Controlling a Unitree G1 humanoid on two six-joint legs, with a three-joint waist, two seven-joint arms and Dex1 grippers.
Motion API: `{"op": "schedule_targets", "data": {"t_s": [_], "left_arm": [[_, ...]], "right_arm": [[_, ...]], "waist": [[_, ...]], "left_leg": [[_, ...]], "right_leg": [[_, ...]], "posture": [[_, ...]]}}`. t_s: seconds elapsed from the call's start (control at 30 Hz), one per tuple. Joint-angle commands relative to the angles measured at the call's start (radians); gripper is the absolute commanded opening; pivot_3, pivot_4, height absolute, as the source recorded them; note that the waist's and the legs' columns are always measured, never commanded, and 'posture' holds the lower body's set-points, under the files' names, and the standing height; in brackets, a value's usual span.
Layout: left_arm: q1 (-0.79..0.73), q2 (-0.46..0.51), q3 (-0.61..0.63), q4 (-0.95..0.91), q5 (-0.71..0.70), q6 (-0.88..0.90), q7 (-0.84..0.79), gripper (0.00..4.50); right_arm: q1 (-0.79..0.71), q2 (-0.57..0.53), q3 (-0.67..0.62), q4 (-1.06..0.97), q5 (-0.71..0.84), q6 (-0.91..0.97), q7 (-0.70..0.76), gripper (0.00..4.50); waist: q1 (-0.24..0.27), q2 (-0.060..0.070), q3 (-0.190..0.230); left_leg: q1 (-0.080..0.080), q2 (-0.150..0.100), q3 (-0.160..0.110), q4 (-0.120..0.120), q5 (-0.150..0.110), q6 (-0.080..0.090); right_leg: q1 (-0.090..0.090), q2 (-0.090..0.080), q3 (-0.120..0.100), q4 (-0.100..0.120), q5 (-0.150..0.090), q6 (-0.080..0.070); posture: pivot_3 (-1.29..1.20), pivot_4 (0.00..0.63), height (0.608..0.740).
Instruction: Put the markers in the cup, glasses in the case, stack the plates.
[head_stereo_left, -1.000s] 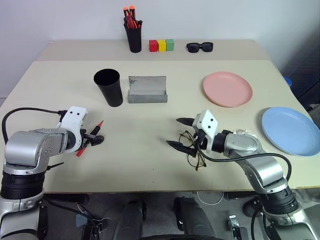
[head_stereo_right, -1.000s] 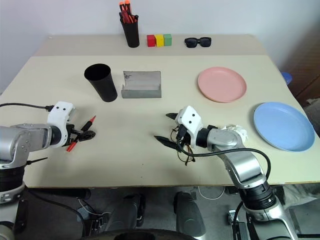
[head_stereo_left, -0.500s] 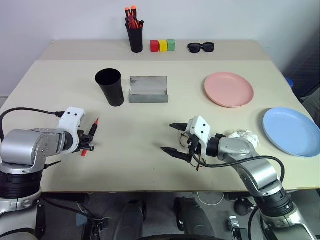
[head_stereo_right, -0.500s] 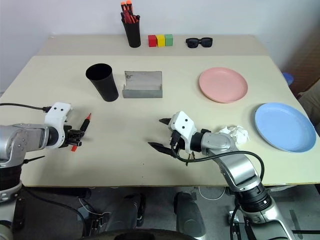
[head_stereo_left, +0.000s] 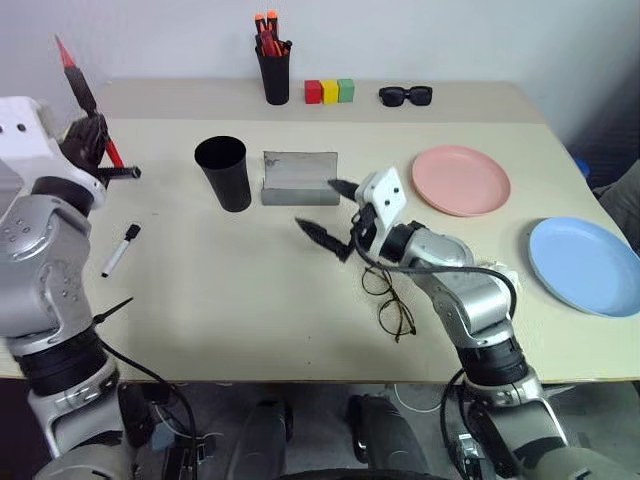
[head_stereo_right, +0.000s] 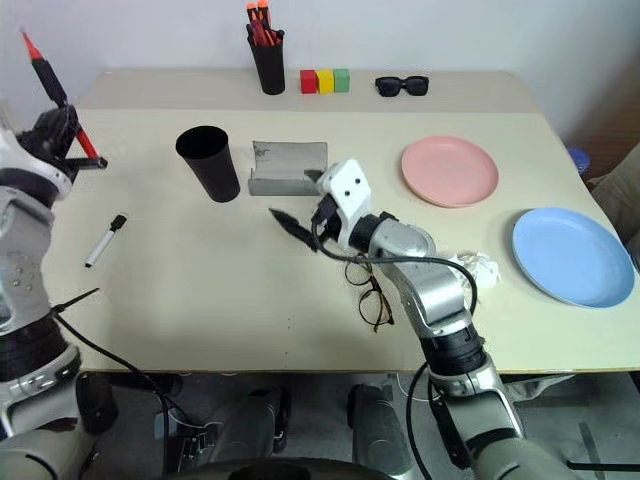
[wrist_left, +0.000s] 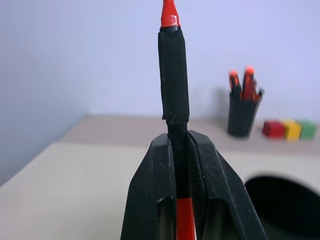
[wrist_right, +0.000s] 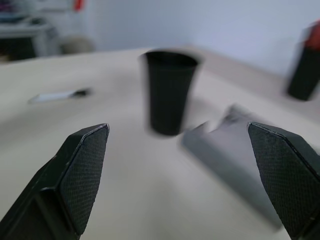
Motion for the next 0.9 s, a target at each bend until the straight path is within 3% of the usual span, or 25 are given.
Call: {"op": "schedule_targets", "data": {"t_s": [0.03,0.33,0.7,0.73,0.9], "left_arm": [[-0.084,-0.030,-0.122,0.100,0.099,-0.182,0.031,0.06],[-0.203,-0.137,-0.241,0.498,0.200,-0.537,0.075,0.06],[-0.172,-0.192,-0.256,0.569,0.202,-0.612,0.099,0.06],[-0.169,-0.195,-0.254,0.568,0.200,-0.610,0.103,0.85],[-0.157,-0.209,-0.254,0.553,0.209,-0.610,0.127,3.21]], "right_arm": [[-0.046,0.031,-0.021,0.041,-0.018,-0.065,-0.022,4.50],[-0.069,0.102,0.001,0.099,-0.043,-0.133,-0.035,4.50],[-0.052,0.123,-0.005,0.083,-0.056,-0.130,-0.060,4.50],[-0.052,0.123,-0.005,0.082,-0.056,-0.129,-0.062,4.50],[-0.054,0.118,-0.005,0.083,-0.056,-0.128,-0.059,4.50]], "waist": [[-0.004,0.000,0.000],[-0.016,0.000,0.000],[-0.010,0.000,0.000],[-0.010,0.000,0.000],[-0.011,0.000,0.000]], "left_leg": [[0.000,0.000,0.000,0.000,0.000,0.000],[-0.001,0.001,0.001,-0.002,0.000,0.000],[-0.004,0.000,0.001,0.000,0.000,0.000],[-0.004,0.000,0.001,0.000,0.000,0.000],[-0.004,0.000,0.001,0.000,0.000,0.000]], "right_leg": [[0.000,0.000,0.000,0.000,0.000,0.000],[-0.004,0.001,0.001,0.003,0.000,0.000],[-0.007,0.001,0.000,0.004,0.000,0.000],[-0.007,0.001,0.000,0.004,0.000,0.000],[-0.007,0.001,0.000,0.005,0.000,0.000]], "posture": [[0.00,0.150,0.740],[0.00,0.150,0.740],[0.00,0.150,0.740],[0.00,0.150,0.740],[0.00,0.150,0.740]]}}
